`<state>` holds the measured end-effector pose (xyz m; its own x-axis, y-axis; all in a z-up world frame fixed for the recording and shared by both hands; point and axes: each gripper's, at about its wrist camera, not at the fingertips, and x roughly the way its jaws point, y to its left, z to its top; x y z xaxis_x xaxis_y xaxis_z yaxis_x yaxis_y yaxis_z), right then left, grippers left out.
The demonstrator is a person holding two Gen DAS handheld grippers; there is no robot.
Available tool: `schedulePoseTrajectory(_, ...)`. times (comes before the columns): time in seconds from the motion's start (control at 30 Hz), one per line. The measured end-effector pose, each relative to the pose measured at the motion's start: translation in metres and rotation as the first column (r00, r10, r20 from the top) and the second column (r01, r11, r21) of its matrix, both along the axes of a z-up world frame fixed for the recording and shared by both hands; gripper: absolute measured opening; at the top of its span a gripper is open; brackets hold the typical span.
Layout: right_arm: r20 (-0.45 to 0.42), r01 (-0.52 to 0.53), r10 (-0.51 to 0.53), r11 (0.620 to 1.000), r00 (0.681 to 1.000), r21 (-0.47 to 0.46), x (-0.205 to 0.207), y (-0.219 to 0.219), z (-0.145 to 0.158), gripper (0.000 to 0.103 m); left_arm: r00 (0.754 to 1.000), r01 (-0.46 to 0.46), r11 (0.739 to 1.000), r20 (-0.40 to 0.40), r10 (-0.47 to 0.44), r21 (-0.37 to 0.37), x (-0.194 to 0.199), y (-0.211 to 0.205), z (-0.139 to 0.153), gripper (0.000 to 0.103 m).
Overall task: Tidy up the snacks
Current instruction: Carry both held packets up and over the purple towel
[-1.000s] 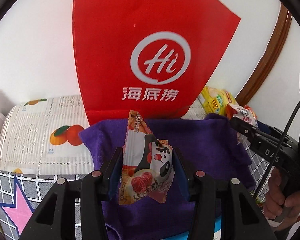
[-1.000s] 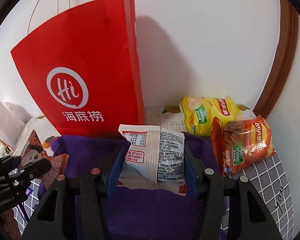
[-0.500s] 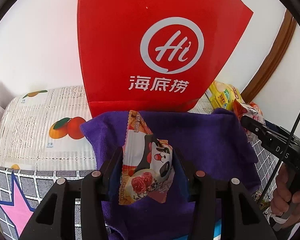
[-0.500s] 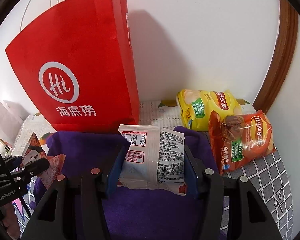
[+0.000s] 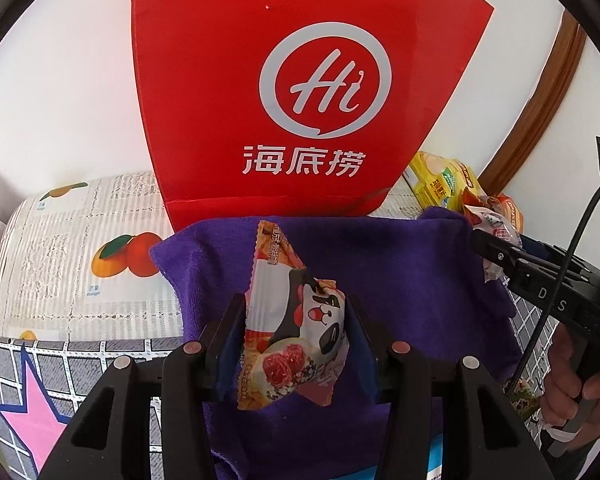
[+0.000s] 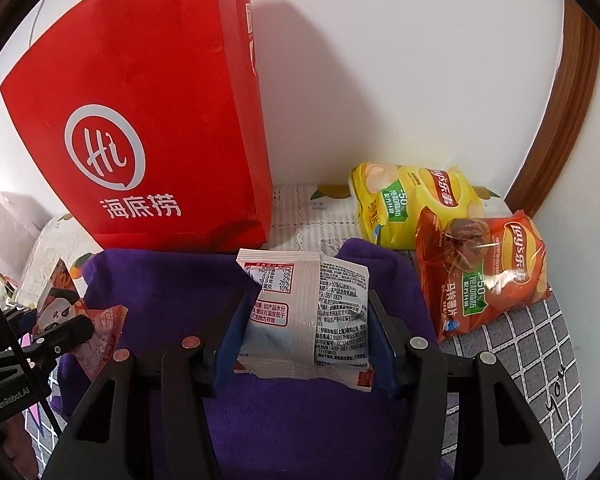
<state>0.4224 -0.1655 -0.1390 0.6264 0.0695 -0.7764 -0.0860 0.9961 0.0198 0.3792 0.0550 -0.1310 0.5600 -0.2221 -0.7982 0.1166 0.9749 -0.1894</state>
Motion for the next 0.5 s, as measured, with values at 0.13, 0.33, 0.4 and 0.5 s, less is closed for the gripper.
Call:
schedulePoseTrajectory(0.13, -0.011, 0.001, -0.001, 1.000, 1.000, -0.006, 0.0014, 0.0002, -0.0016, 0.056, 1.000, -0.003, 1.000, -0.003, 0.003, 0.002, 0.0007, 0.0006, -0.0006, 0.046)
schedulePoseTrajectory(0.33, -0.015, 0.001, -0.001, 1.000, 1.000, -0.006, 0.0018, -0.0009, -0.0013, 0.056, 1.000, -0.011, 1.000, -0.009, 0.011, 0.006, 0.0019, 0.0014, -0.0016, 0.046)
schedulePoseTrajectory(0.4, -0.019, 0.000, 0.000, 1.000, 1.000, -0.008, 0.0020, -0.0010, -0.0023, 0.056, 1.000, -0.012, 1.000, -0.011, 0.013, 0.008, 0.0023, 0.0015, -0.0019, 0.046)
schedulePoseTrajectory(0.5, -0.026, 0.000, -0.001, 1.000, 1.000, -0.012, 0.0026, -0.0020, -0.0038, 0.056, 1.000, -0.014, 1.000, -0.011, 0.014, 0.007, 0.0020, 0.0022, -0.0017, 0.046)
